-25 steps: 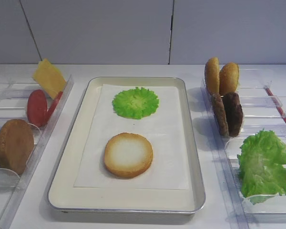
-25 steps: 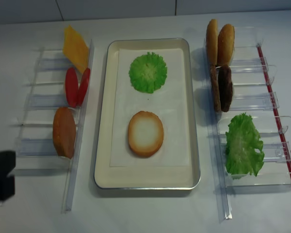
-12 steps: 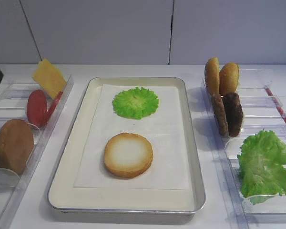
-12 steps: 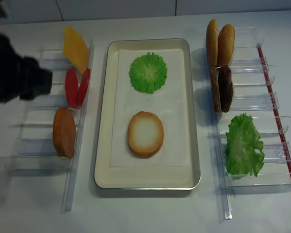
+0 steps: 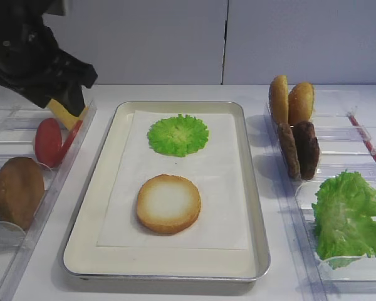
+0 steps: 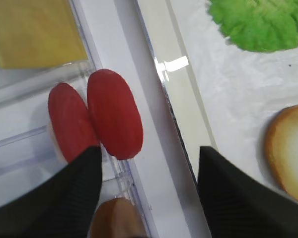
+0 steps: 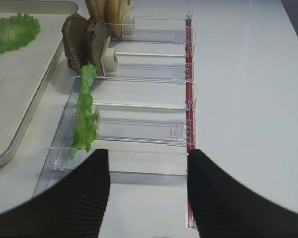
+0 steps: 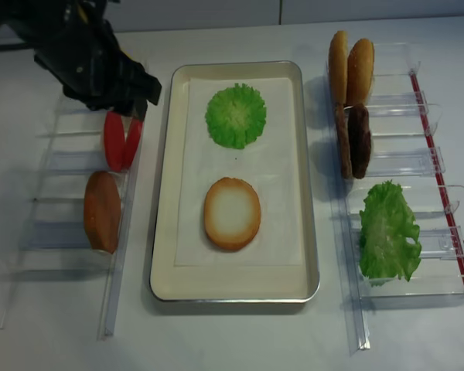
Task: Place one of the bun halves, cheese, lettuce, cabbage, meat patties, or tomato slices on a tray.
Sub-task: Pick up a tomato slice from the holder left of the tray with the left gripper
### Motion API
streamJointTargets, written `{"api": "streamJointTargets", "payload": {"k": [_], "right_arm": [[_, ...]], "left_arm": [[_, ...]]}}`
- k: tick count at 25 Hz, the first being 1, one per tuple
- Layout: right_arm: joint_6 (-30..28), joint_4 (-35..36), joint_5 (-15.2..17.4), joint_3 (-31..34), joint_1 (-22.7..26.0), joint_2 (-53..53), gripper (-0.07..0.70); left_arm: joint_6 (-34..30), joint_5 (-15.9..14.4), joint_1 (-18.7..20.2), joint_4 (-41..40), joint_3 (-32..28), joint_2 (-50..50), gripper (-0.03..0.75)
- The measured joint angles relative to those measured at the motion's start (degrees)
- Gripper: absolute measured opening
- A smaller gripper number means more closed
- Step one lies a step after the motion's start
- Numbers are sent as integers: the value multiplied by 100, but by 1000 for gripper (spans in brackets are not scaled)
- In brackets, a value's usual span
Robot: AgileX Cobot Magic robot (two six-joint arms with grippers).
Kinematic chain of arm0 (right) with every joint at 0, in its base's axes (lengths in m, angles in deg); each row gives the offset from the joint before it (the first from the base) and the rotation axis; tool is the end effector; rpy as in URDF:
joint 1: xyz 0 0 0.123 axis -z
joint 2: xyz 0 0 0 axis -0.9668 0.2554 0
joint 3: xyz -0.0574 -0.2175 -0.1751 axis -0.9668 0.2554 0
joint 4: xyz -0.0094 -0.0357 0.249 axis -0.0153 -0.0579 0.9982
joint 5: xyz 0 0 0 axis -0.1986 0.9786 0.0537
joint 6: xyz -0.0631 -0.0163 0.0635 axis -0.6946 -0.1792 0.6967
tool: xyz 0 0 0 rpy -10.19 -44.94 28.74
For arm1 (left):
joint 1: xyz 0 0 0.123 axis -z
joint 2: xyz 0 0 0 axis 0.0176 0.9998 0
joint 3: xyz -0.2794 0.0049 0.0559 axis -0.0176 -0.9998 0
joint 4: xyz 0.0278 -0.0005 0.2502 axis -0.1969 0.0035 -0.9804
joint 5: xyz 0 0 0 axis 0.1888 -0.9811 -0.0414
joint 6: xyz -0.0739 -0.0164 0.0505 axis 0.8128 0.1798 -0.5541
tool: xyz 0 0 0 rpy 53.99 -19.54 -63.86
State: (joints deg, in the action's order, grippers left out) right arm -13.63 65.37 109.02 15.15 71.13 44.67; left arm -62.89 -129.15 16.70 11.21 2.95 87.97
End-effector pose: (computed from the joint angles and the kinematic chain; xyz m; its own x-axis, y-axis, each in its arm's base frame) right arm -0.0088 0.0016 0.2665 -0.5182 -0.0125 -0.8552 -0.0800 0.9962 0.0339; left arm 0.3162 -0.0997 0.3138 -0.8845 0.2800 -0.3731 0.2971 0.9548 0.0122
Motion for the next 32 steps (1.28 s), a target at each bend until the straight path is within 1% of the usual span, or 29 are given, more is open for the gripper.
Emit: {"api": "streamJointTargets", "payload": {"k": [3,8,15,17,19,22,25,26,32], "right_arm": [[0,0,0,0,0,0,382],[0,0,0,0,0,0,382],[0,0,0,0,0,0,382],[0,0,0,0,0,0,382],[0,0,0,0,0,0,382],[0,0,0,0,0,0,382],[0,0,0,0,0,0,382],[0,0,0,0,0,0,382],[0,0,0,0,0,0,382]], "left_arm": [[68,0,17,-25,124,417,398],[173,13,17,-182,136,898,398],[199,146,17,-397,200,1239,382],[199,169,17,-450,224,1314,351],[199,183,17,-468,224,1364,302],[209,183,17,-542,224,1394,186],[209,16,17,-683,329,1394,56],[209,-62,17,-767,390,1394,34],[209,-761,17,-814,989,1400,34]]}}
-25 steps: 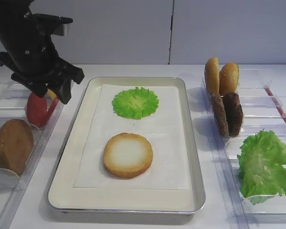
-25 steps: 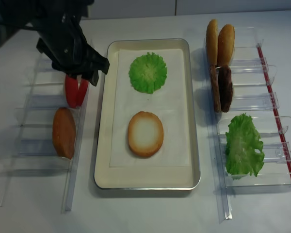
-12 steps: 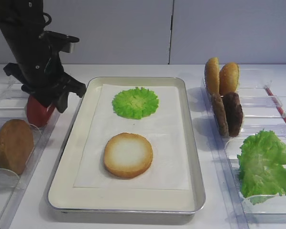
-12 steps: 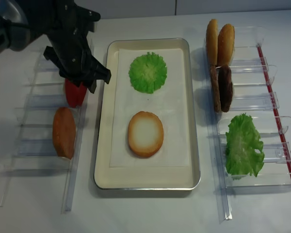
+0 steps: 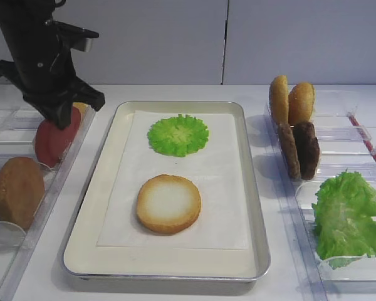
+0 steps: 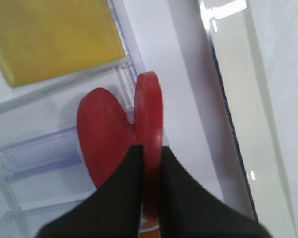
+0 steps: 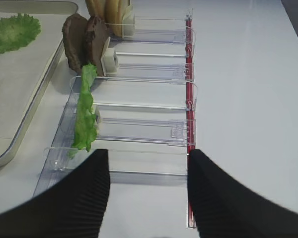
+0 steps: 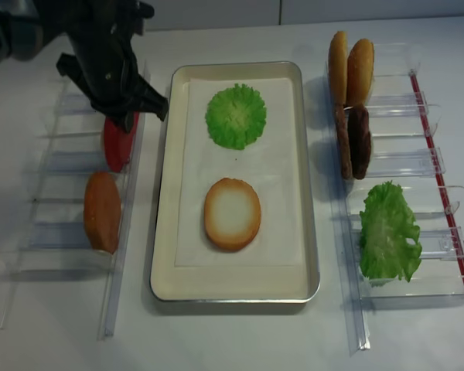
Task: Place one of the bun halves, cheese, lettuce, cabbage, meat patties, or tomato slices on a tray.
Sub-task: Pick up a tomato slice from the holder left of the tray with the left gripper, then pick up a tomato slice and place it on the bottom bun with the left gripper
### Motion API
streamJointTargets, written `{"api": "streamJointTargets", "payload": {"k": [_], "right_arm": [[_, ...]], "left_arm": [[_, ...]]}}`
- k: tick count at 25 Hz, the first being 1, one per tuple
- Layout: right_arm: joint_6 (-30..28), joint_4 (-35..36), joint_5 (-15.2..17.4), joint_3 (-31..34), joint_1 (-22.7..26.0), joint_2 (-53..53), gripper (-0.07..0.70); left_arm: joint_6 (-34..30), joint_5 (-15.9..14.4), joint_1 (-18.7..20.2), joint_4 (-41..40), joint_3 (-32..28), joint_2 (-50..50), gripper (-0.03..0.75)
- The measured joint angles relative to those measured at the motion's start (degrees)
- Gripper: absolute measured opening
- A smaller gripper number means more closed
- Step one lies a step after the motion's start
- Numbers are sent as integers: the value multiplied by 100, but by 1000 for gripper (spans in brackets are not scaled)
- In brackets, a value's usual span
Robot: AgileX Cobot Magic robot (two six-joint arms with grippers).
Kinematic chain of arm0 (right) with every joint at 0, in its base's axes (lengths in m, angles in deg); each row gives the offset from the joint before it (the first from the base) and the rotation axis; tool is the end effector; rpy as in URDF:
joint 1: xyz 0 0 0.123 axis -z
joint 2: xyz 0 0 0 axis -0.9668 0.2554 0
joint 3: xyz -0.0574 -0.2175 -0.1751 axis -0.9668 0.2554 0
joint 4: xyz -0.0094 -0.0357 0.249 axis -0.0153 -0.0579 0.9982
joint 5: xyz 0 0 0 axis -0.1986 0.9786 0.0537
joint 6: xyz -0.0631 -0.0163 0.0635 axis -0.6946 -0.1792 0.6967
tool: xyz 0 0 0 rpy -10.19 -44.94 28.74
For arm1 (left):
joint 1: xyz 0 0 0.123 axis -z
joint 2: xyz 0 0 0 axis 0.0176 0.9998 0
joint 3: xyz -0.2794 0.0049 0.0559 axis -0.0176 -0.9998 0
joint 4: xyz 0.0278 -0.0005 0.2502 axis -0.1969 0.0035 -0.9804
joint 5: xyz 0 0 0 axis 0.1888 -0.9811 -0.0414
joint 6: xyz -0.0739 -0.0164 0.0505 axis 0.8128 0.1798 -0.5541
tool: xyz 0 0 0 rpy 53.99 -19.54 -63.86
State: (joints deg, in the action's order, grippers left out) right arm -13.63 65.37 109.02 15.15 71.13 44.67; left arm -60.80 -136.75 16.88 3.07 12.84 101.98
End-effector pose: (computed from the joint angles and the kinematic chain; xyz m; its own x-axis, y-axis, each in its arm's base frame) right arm -0.0088 0.0016 0.2665 -0.5182 -0.0125 -0.8552 -0.0800 0.9962 0.0339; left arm 0.3652 -0.1039 0.2722 -0.9332 0.3115 -0.1794 0.2877 0.9464 0.1466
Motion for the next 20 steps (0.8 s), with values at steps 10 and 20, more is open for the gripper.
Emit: {"api": "streamJointTargets", "payload": {"k": [10,20], "right_arm": [[0,0,0,0,0,0,382],[0,0,0,0,0,0,381]], "left_arm": [[-226,-119,0,907,432,-481,34],[-805,-166,0,2322,-516,-2344,34]]}}
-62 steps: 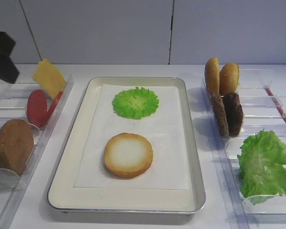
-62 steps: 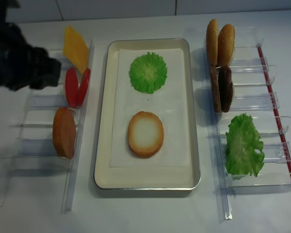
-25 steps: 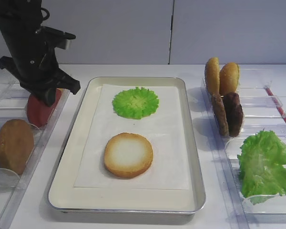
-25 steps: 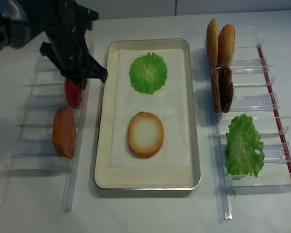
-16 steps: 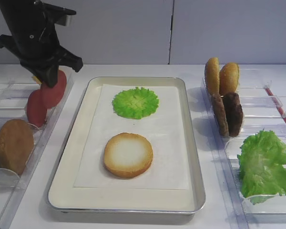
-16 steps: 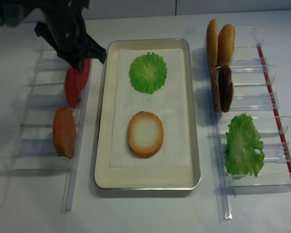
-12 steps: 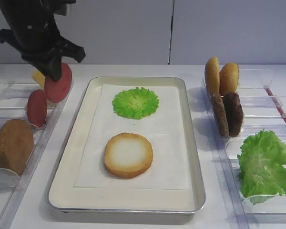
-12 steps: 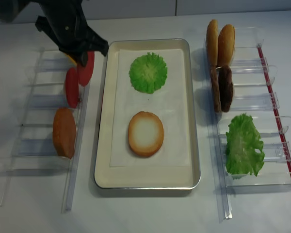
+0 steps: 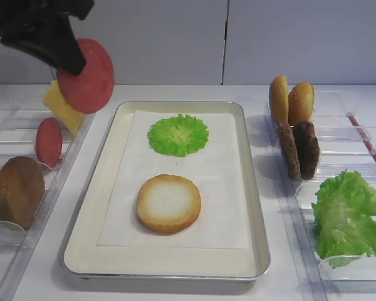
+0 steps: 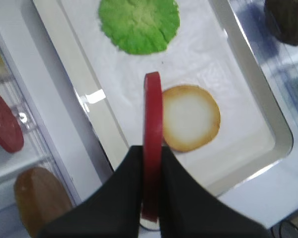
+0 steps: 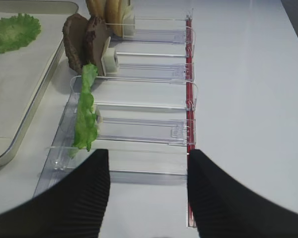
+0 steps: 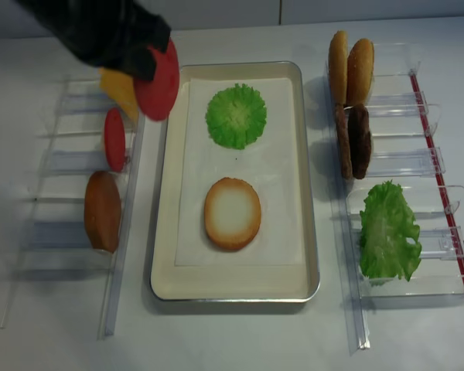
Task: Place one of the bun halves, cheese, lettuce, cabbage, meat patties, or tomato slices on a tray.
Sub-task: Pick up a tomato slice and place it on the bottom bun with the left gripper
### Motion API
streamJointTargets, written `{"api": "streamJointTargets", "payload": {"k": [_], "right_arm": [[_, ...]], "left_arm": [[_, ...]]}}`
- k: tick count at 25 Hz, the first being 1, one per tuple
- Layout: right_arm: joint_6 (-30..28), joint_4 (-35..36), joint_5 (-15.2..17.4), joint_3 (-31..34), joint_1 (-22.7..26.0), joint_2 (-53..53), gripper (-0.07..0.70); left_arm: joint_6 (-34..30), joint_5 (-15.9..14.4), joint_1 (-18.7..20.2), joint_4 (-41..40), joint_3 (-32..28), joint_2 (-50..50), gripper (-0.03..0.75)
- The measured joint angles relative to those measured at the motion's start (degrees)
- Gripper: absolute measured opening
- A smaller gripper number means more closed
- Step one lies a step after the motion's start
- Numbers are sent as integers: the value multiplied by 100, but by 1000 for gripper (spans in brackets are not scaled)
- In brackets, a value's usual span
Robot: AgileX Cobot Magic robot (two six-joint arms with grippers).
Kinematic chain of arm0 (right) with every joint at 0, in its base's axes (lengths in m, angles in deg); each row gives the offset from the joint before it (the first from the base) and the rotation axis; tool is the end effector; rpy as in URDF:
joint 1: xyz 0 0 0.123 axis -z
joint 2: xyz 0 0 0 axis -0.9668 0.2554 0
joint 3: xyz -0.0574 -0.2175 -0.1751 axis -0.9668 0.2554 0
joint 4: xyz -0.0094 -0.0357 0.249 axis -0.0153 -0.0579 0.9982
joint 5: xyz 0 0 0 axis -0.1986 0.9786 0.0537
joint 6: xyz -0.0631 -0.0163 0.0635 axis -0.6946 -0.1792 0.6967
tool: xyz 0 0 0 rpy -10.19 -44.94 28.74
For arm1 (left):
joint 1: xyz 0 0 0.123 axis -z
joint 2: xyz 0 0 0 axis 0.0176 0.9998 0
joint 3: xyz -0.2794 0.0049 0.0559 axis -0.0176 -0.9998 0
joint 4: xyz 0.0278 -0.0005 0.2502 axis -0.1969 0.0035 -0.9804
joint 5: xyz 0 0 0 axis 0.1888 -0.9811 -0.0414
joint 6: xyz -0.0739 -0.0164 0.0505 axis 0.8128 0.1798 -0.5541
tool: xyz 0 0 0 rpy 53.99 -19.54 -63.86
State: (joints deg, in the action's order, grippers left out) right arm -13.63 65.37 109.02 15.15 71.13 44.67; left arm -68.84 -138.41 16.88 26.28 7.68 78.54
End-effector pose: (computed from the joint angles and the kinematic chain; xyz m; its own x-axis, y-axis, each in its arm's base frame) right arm -0.0088 0.0016 0.2665 -0.5182 -0.0125 -0.8552 -0.0800 0.9962 0.0339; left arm 0.2651 -0.1077 0.3851 -0.8404 0.2835 -0.4618 0.4100 0.8899 -0.1998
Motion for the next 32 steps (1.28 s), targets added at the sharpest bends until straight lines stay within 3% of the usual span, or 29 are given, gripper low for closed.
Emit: {"api": "streamJointTargets", "payload": {"k": [3,9,11,15,17,21,26,32], "right_arm": [[0,0,0,0,0,0,381],[0,0,0,0,0,0,381],[11,0,0,0,0,0,381],[11,0,0,0,0,0,381],[11,0,0,0,0,0,381],[11,0,0,0,0,0,381],[11,0,0,0,0,0,381],[11,0,0,0,0,0,381]], "left_arm": [[-314,-27,0,215,-821,-565,34],[-1247,-4,0,1404,-2450,-1620,34],[-1631,237,0,1888,-2905,-1764,34],[-2429,1294,0,3267,-3575,-1725,34],[-2806,1778,0,3922,-3806,-1583,34],[-3300,2349,0,4921,-3951,-962,34],[-3856,2474,0,6027,-3951,35,34],[-4108,2555,0,6278,-3951,826,34]]}}
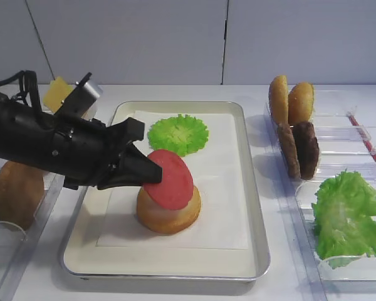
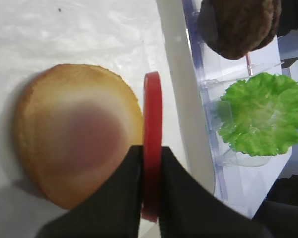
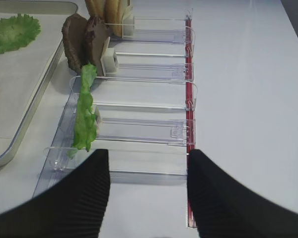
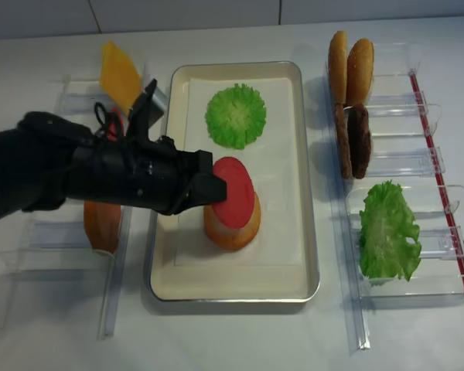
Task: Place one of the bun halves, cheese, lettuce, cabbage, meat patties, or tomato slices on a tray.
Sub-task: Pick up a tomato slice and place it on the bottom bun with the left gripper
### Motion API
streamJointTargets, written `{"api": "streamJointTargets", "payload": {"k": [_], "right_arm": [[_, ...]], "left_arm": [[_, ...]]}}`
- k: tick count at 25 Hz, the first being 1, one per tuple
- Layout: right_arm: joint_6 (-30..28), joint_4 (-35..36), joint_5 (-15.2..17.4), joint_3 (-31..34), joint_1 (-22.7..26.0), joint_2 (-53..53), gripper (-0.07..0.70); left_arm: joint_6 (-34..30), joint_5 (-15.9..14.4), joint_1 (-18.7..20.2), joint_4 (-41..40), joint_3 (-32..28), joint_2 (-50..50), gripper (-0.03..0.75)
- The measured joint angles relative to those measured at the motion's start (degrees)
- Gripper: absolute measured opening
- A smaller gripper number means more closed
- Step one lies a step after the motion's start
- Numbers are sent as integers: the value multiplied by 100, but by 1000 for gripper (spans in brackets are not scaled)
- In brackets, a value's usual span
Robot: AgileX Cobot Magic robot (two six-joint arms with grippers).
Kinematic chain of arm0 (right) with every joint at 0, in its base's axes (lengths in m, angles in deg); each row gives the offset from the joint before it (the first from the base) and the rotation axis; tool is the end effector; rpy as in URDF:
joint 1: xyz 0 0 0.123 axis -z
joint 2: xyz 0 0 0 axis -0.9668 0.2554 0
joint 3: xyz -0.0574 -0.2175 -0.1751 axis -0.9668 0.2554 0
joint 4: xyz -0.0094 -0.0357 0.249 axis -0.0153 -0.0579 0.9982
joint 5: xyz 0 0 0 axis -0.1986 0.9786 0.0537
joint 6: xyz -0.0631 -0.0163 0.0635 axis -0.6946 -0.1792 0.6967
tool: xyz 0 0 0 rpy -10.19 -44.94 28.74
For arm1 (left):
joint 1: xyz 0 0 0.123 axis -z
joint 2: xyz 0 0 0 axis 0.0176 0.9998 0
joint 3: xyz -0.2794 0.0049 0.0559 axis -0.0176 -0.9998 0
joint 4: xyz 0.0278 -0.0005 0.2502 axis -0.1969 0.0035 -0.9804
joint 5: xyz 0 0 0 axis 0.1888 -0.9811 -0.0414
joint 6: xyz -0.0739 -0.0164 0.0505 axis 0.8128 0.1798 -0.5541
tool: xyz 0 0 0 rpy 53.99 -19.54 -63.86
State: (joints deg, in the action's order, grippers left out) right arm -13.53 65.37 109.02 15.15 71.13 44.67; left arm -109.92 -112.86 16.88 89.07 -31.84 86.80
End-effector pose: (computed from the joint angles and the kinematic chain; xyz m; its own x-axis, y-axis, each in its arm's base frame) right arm -0.0088 0.0016 0.2665 -0.5184 -0.0108 -0.8551 -0.0791 0.9962 0.0354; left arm 0.2527 -0.1480 0.2086 -0.9509 -0.0157 -0.3092 0.2364 0.6079 -0.7580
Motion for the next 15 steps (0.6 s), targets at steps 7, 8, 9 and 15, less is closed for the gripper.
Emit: {"api": "streamJointTargets", "payload": {"k": [7,8,9,15], "right_arm": [[0,0,0,0,0,0,381],[0,0,0,0,0,0,381],[0,0,0,0,0,0,381],[0,0,0,0,0,0,381]], "left_arm": [[-315,14,0,174,0,345,34],[-368,1,0,233,0,371,34],[-393,-12,0,278,0,418,34],[-453,-12,0,397,0,609,34]]}}
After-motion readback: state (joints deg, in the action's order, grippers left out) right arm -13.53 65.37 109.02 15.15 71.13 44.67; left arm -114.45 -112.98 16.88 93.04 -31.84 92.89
